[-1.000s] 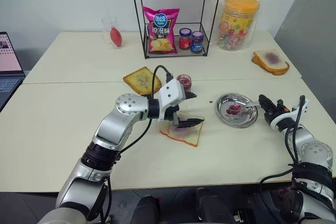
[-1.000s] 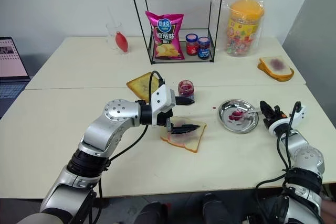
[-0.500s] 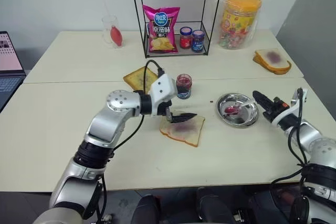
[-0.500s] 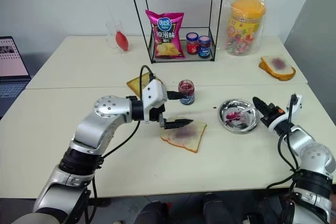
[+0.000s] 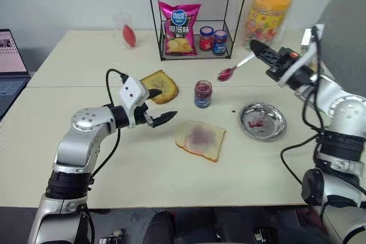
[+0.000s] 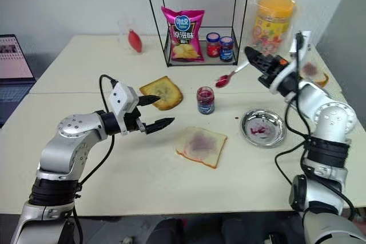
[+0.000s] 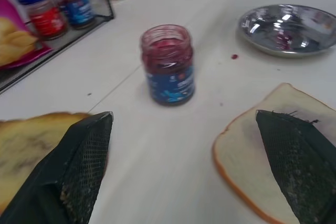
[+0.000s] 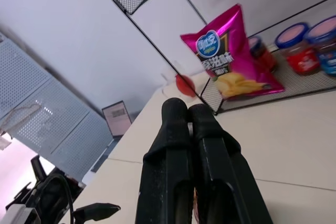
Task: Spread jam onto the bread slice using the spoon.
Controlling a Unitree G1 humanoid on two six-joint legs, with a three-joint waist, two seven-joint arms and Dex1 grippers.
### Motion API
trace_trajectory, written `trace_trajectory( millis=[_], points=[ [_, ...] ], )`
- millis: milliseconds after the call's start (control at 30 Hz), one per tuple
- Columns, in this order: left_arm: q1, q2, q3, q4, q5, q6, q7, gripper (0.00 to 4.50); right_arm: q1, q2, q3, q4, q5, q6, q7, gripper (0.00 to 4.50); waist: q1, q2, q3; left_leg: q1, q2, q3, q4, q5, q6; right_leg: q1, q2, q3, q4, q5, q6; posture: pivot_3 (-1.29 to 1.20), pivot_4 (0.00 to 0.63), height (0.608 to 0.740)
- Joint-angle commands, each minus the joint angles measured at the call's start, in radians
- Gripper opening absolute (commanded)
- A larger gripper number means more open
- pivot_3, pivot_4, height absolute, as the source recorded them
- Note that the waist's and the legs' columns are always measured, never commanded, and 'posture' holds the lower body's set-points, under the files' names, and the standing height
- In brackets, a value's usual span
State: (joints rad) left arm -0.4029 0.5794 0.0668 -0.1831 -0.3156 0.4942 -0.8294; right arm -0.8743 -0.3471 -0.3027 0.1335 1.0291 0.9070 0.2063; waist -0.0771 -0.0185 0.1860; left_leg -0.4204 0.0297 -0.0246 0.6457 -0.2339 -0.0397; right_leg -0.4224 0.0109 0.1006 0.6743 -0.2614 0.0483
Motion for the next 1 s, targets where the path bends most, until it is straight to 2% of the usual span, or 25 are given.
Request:
trace_trajectory(
  millis=[33, 167, 267, 500, 700, 1000],
  points=[
    [0.032, -0.01, 0.02, -0.098, -0.024, 0.016, 0.05, 4.5, -0.087, 0.03, 0.087, 0.049, -0.112, -0.088, 0.088, 0.03, 0.002, 0.0, 0.0, -0.001, 0.0, 0.0, 0.0, 0.0, 0.0, 0.0, 0.0, 0.0, -0.001, 0.0, 0.0, 0.0, 0.15, 0.74],
    [0.044, 0.0, 0.025, -0.117, -0.019, 0.017, 0.075, 4.5, -0.086, 0.02, 0.154, 0.105, -0.222, -0.153, 0.187, 0.03, 0.018, 0.0, 0.0, -0.001, 0.0, -0.001, 0.0, 0.0, 0.0, 0.0, -0.001, -0.003, -0.002, 0.0, 0.0, 0.0, 0.15, 0.74],
    [0.055, 0.002, 0.024, -0.14, -0.025, 0.025, 0.087, 4.5, -0.101, 0.016, 0.154, 0.142, -0.259, -0.173, 0.224, 0.03, 0.021, 0.0, 0.0, -0.001, 0.0, -0.001, 0.0, 0.0, 0.0, 0.0, -0.001, -0.003, -0.001, 0.0, -0.001, 0.0, 0.15, 0.74],
    [0.065, 0.004, 0.02, -0.158, -0.033, 0.035, 0.105, 4.5, -0.132, 0.011, 0.135, 0.208, -0.324, -0.205, 0.26, 0.03, 0.02, 0.0, 0.0, 0.0, 0.0, -0.001, 0.0, 0.0, 0.0, 0.0, 0.0, -0.002, 0.001, 0.0, -0.001, 0.0, 0.15, 0.74],
    [0.047, -0.006, -0.007, -0.162, -0.038, 0.042, 0.101, 4.5, -0.129, 0.008, 0.178, 0.213, -0.416, -0.268, 0.306, 0.03, 0.02, 0.0, 0.0, 0.0, 0.0, -0.001, 0.0, 0.0, 0.0, 0.0, 0.0, -0.002, 0.002, 0.0, -0.001, 0.0, 0.15, 0.74],
    [0.039, 0.001, -0.007, -0.161, -0.052, 0.045, 0.099, 4.5, -0.09, 0.018, 0.329, 0.212, -0.641, -0.484, 0.4, 0.03, 0.019, 0.0, 0.0, 0.001, 0.0, -0.001, 0.0, 0.0, 0.0, 0.0, 0.0, -0.002, 0.003, 0.0, -0.001, 0.0, 0.15, 0.74]
  ],
)
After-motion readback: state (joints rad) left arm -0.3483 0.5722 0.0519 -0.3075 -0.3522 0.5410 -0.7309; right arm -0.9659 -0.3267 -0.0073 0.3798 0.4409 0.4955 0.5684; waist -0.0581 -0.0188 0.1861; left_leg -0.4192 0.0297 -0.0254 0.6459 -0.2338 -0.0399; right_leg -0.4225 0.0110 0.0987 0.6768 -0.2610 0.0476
